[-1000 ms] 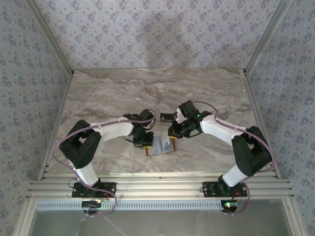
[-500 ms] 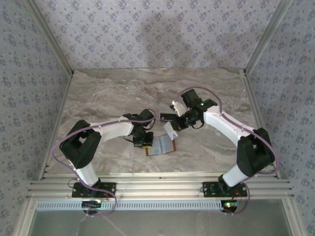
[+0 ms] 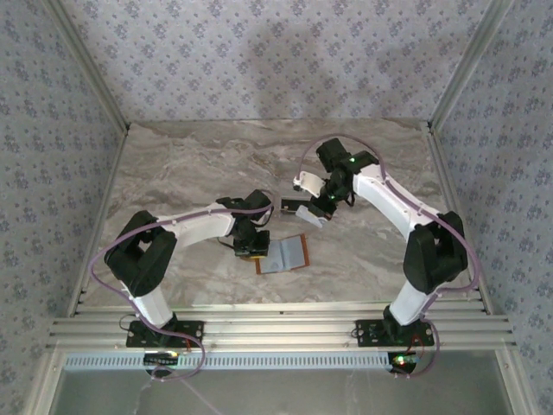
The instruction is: Take the credit cards out of the card holder
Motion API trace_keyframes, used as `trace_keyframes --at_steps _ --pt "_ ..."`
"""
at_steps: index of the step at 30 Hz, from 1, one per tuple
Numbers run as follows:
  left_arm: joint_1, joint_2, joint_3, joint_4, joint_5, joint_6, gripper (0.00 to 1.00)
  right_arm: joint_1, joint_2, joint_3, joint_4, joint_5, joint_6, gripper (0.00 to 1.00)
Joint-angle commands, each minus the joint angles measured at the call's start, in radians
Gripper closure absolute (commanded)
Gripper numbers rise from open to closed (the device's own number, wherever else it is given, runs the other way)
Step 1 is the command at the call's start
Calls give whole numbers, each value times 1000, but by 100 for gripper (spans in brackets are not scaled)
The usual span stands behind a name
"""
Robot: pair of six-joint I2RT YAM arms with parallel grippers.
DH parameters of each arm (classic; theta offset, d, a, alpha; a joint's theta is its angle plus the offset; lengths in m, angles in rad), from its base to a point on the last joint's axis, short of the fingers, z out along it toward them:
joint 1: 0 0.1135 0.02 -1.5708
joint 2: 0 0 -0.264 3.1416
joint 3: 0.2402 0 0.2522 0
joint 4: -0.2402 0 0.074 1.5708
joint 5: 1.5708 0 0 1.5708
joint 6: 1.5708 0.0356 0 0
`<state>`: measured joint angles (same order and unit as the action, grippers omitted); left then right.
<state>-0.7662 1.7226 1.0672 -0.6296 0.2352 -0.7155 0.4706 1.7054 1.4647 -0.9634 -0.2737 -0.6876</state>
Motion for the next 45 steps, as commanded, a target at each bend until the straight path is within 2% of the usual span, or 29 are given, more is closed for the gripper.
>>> trace_keyframes --at_steps 1,10,15,23,32,45 --pt "-5 -12 31 -39 -11 19 89 -5 55 92 -75 46 -163 100" --pt "-5 -43 20 -43 -28 10 88 -1 229 370 -216 97 -290 100" --pt "-5 -60 4 -42 -35 -3 89 9 328 532 -271 110 -307 100" --pt "-5 -70 -11 -41 -38 -15 89 30 457 698 -320 128 -324 100" --pt "-5 -70 -18 -35 -38 -17 88 44 586 813 -365 130 -326 100" --pt "-5 -70 -36 -25 -37 -20 89 56 670 809 -399 113 -325 100"
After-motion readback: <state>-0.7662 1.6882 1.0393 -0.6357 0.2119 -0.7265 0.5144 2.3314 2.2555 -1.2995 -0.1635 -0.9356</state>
